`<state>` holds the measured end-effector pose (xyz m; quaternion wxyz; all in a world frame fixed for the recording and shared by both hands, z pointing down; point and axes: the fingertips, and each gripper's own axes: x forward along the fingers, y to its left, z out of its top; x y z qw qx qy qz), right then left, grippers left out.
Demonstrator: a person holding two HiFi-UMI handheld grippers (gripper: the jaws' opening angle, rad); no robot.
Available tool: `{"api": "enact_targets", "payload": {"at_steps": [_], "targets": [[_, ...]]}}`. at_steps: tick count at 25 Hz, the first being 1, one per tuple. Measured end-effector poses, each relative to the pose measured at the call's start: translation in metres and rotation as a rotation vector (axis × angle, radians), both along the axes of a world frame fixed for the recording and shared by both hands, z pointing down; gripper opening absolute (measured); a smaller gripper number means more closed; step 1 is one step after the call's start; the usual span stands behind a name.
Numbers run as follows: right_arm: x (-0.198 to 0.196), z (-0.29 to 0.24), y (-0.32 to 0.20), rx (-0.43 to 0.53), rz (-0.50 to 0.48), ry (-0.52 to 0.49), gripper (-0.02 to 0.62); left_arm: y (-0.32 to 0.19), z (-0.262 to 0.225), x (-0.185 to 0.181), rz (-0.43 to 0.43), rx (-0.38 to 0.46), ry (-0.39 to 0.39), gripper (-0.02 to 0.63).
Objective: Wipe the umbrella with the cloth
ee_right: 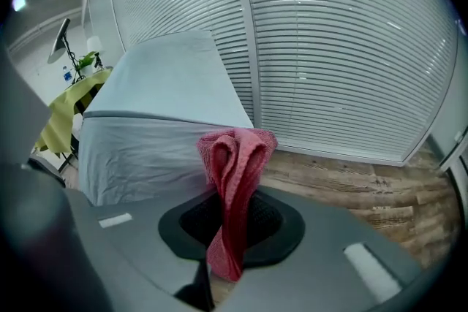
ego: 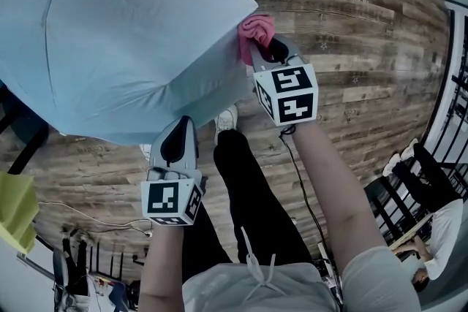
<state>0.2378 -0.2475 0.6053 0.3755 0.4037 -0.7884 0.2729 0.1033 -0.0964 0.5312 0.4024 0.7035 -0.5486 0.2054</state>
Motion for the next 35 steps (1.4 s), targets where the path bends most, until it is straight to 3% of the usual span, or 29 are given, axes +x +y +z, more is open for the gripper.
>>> {"api": "enact_targets", "payload": {"at_steps": [5,14,20,27,35], "targets": [[0.007,-0.016,0.002,0.009,0.074,0.096,0.057,0.003,-0.006,-0.022,-0.013,0.017,0.003,0.008],[-0.042,-0.103,0.070,0.054,0.118,0.015,0.057,0.033,-0.041,-0.076,-0.027,0.075,0.021,0.008],[-0.136,-0.126,0.152,0.035,0.066,-0.067,0.057,0.083,-0.054,-0.148,-0.016,0.094,0.011,0.008],[-0.281,-0.103,0.251,-0.038,-0.004,-0.171,0.057,0.152,-0.049,-0.264,-0.031,0.080,-0.024,0.008],[-0.428,-0.076,0.293,-0.039,-0.034,-0.247,0.057,0.213,-0.031,-0.372,-0.062,0.058,-0.043,0.007]]}}
